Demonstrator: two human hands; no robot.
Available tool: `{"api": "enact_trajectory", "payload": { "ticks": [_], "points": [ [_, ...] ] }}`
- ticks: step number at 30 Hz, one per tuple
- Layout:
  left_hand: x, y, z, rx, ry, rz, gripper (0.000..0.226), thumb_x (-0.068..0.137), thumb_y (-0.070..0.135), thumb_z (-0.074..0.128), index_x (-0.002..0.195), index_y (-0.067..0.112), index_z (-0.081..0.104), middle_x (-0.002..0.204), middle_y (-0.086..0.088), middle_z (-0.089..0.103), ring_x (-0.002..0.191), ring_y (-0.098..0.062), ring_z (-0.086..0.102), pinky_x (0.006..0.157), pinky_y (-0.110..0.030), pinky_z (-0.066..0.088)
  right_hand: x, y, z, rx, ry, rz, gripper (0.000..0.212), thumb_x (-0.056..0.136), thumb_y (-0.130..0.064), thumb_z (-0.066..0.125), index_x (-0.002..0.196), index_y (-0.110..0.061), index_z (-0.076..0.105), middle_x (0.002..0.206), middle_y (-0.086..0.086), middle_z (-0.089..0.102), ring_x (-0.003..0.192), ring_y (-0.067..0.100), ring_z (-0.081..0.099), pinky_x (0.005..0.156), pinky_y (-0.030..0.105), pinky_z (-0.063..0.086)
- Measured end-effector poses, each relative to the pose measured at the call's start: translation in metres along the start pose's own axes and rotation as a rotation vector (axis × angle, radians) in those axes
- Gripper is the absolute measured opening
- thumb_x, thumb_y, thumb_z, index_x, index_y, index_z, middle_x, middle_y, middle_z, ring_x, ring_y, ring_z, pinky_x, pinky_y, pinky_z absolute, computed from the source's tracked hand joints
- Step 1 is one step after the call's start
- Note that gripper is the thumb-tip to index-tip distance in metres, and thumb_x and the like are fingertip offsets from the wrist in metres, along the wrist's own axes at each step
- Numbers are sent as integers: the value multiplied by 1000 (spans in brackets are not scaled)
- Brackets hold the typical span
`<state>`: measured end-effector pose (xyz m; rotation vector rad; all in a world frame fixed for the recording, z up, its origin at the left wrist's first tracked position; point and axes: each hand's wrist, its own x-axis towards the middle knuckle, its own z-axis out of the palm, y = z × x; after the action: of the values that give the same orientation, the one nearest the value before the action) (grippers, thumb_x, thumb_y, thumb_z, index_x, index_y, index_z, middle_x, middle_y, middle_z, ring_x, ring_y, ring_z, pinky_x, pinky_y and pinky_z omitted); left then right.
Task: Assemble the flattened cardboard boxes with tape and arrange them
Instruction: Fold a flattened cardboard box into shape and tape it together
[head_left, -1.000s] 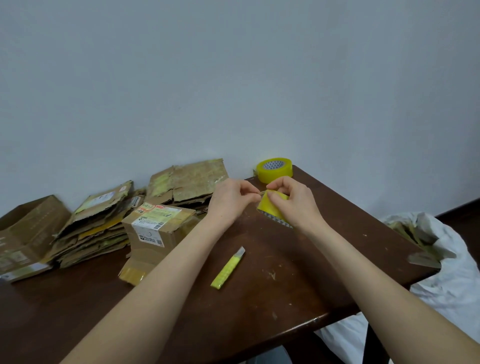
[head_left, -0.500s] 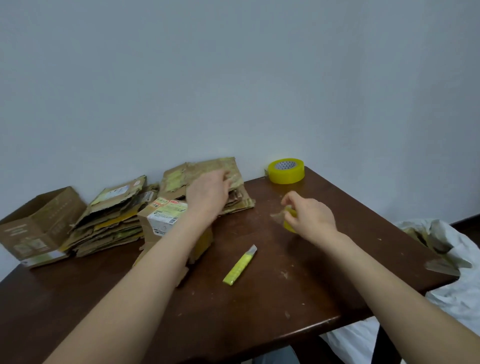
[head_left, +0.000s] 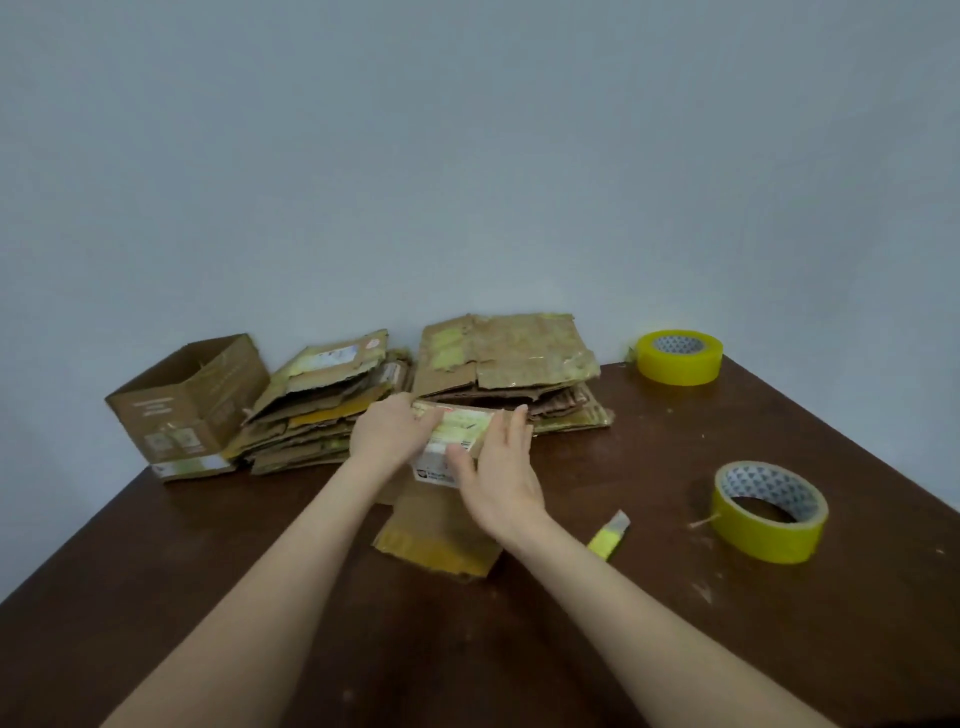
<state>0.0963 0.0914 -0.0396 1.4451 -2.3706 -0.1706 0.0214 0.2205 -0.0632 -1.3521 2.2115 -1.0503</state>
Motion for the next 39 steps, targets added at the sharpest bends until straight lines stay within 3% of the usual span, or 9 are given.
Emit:
{"api": "enact_trajectory", "payload": {
  "ticks": [5, 9, 16, 20, 24, 27, 30, 34, 39],
  "points": [
    [-3, -21, 12, -227, -44, -98, 53, 92, 55, 44, 107, 7, 63, 105, -9, 66, 91, -25, 60, 69, -32, 44, 22, -9, 1, 210, 88, 144, 74, 103, -36, 36, 152, -5, -9, 161, 10, -11, 149, 28, 7, 115, 38, 21],
    [-2, -23, 16, -389, -116, -161, 53, 95, 50, 44, 109, 3, 62, 104, -12, 65, 93, -26, 59, 69, -31, 42, 35, 0, 5, 421, 120, 290, 70, 102, -32, 38, 153, -9, -4, 158, 12, 22, 138, 33, 35, 108, 42, 35],
    [-30, -23, 8, -469, -33, -227, 39, 102, 33, 36, 116, 3, 55, 115, -14, 61, 92, -26, 53, 70, -32, 40, 26, 5, -7, 416, 74, 272, 28, 97, -30, 47, 105, -9, 63, 107, 7, 69, 97, 23, 63, 85, 39, 52],
    [-68, -37, -28, -625, 164, -199, 38, 101, 32, 38, 129, 10, 51, 123, -4, 58, 102, -17, 52, 80, -31, 41, 4, -13, -22, 298, 171, 99, 22, 90, -43, 60, 91, -22, 65, 88, -8, 68, 84, 13, 63, 77, 37, 54],
    [-100, -79, -80, -803, 432, -222, 27, 94, 45, 48, 106, 24, 59, 105, 6, 65, 97, -13, 61, 86, -39, 50, -17, -59, -3, 288, 164, -33, 36, 78, -54, 69, 101, -27, 63, 93, -13, 63, 89, 12, 60, 71, 33, 47],
    [-118, -120, -106, -806, 588, -267, 22, 88, 49, 57, 90, 28, 61, 94, 10, 67, 92, -10, 64, 81, -33, 50, -15, -92, 40, 423, 77, -138, 31, 77, -36, 77, 102, -25, 63, 99, -9, 65, 93, 14, 64, 80, 37, 54],
    [-126, -165, -113, -797, 691, -292, 15, 87, 29, 66, 101, 24, 60, 105, 10, 64, 100, -6, 60, 84, -24, 49, -5, -124, 90, 513, -5, -207, 27, 81, -17, 73, 100, -28, 57, 103, -7, 65, 85, 15, 67, 78, 42, 58],
    [-121, -226, -98, -858, 670, -420, 54, 89, 8, 63, 138, 17, 42, 119, 3, 54, 106, -10, 57, 94, -27, 49, 10, -151, 153, 508, -92, -239, 30, 84, -12, 70, 103, -25, 52, 106, -7, 62, 91, 14, 64, 85, 39, 54],
    [-105, -291, -45, -773, 456, -474, 63, 85, 2, 60, 143, 18, 41, 140, -5, 48, 120, -11, 54, 106, -37, 43, 20, -146, 224, 263, -252, -127, 38, 91, -18, 63, 123, -20, 43, 123, 4, 59, 106, 22, 59, 91, 39, 50]
  ]
}}
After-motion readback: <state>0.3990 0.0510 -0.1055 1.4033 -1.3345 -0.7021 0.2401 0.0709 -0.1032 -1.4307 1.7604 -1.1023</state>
